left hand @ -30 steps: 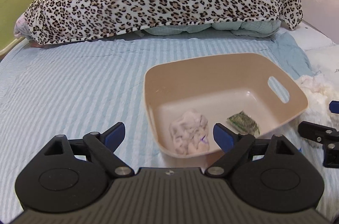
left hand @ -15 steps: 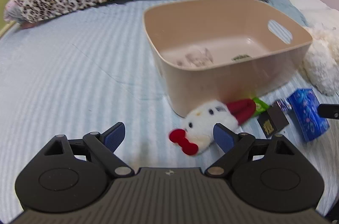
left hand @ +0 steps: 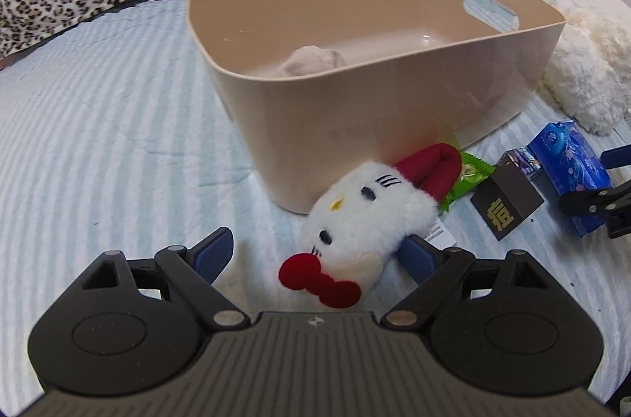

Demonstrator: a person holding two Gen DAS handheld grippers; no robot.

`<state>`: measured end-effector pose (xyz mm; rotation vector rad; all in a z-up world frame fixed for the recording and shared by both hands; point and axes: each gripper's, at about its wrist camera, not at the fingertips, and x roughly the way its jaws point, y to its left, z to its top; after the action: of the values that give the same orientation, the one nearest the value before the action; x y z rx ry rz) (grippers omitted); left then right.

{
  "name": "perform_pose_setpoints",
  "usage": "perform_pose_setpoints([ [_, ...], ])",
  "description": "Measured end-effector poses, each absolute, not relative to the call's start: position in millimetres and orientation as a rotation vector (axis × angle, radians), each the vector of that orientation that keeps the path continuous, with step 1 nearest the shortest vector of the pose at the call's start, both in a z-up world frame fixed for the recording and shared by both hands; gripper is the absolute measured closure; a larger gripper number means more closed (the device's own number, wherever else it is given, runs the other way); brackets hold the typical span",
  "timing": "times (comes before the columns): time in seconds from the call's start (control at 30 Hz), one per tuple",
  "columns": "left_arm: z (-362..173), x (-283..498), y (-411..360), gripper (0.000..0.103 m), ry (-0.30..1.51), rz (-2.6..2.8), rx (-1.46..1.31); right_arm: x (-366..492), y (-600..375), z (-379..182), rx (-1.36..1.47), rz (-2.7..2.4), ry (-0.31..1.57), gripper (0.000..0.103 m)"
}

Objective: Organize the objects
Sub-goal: 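Grasp the Hello Kitty plush with the left tool while the right tool grasps the blue tissue pack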

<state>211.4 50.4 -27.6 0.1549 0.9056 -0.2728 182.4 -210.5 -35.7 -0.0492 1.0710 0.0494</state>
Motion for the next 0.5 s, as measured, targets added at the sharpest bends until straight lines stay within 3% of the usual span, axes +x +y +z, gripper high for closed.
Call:
perform_pose_setpoints([
  [0.07, -29.8, 213.3, 49.3, 0.013, 0.906, -0.294, 0.139, 184.6, -212.6, -39.1, -0.039, 0.057, 1.084, 0.002],
  [0.17, -31.7, 213.0, 48.1, 0.032, 0.909, -0.348, 0.104, 185.3, -213.3, -41.4, -0.017, 0.07, 1.089, 0.016],
  [0.23, -31.2, 212.5, 48.7, 0.047, 0.921, -0.379, 0.064, 183.0, -213.0, -38.6, -0.006, 0.077, 1.078, 0.034],
  [0.27, -30.4, 211.7, 48.9, 0.047, 0.923, -0.381, 0.052, 181.1, -212.3, -36.5, -0.005, 0.083, 1.07, 0.039],
  [0.5, -23.8, 198.6, 48.6, 0.062, 0.915, -0.397, 0.075, 164.5, -206.9, -24.8, -0.013, 0.1, 1.039, 0.039],
])
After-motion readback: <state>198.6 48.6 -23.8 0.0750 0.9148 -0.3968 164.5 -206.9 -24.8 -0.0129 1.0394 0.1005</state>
